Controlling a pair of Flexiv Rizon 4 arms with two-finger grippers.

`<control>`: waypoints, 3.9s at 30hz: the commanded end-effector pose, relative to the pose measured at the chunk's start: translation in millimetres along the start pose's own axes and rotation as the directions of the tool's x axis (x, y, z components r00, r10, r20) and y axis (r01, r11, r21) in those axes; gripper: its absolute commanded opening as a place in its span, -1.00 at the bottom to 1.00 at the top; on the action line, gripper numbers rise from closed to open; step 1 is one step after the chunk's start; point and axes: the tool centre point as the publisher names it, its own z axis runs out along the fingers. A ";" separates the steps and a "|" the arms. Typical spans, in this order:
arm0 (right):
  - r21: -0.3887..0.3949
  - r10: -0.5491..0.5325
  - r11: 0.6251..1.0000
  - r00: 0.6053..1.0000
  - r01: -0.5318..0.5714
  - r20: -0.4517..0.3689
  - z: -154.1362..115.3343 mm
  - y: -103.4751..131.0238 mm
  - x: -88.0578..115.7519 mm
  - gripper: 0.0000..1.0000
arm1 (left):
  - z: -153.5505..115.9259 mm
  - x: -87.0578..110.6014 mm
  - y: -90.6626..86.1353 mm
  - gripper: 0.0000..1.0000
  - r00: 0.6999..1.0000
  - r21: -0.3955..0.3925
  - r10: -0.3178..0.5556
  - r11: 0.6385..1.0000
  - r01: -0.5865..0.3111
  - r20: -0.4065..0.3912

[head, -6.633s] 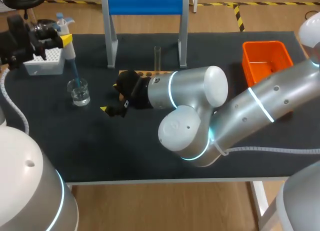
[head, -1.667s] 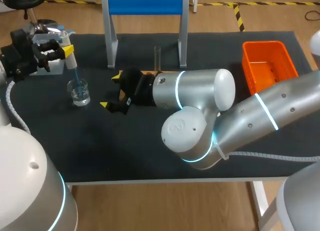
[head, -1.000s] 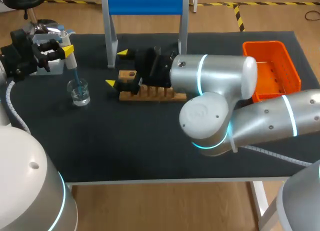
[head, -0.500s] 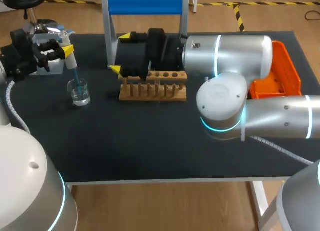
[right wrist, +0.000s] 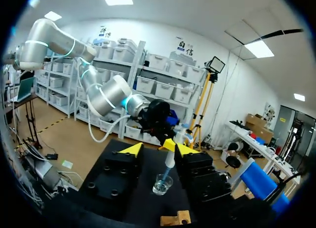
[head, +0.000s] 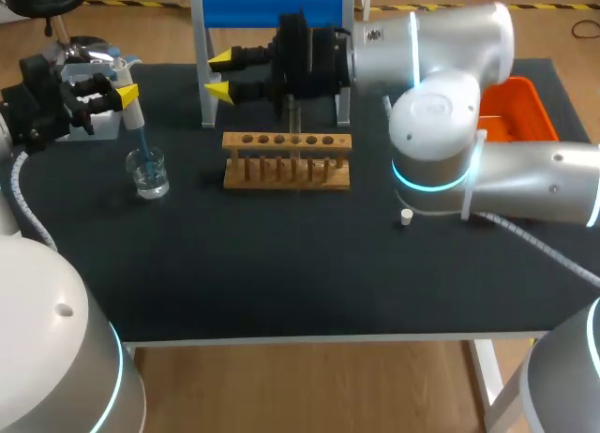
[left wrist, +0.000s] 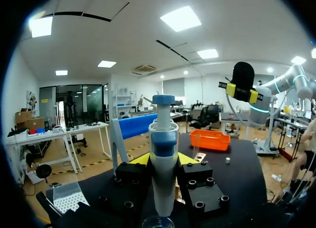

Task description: Invert the test tube, pick up the pipette, mount the tip to pipette, aspirate from beaker and dispense into the tube, eject the tip, return the pipette, and cap with the stopper.

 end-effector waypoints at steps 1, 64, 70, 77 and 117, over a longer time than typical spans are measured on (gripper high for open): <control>-0.002 0.017 1.000 0.960 -0.019 -0.279 6.3 6.3 -10.3 -1.00 | 0.7 1.0 -0.1 -1.00 1.000 0.000 0.001 1.000 -0.001 0.006; -0.160 0.111 0.966 0.886 -0.202 -0.450 124.9 30.0 -58.1 -1.00 | 0.7 1.0 -0.1 -1.00 1.000 0.000 0.001 1.000 -0.001 0.006; -0.157 0.109 0.967 0.885 -0.199 -0.452 131.8 30.5 -59.6 -1.00 | 0.7 1.0 -0.1 -1.00 1.000 0.000 0.001 1.000 -0.001 0.006; -0.160 0.108 0.966 0.884 -0.201 -0.456 139.2 31.2 -61.8 -1.00 | 0.7 1.0 -0.1 -1.00 1.000 0.000 0.001 1.000 -0.001 0.006; -0.132 0.150 0.963 0.873 -0.236 -0.464 163.6 14.7 -70.6 -1.00 | 0.7 1.0 -0.1 -1.00 1.000 0.000 0.001 1.000 -0.001 0.006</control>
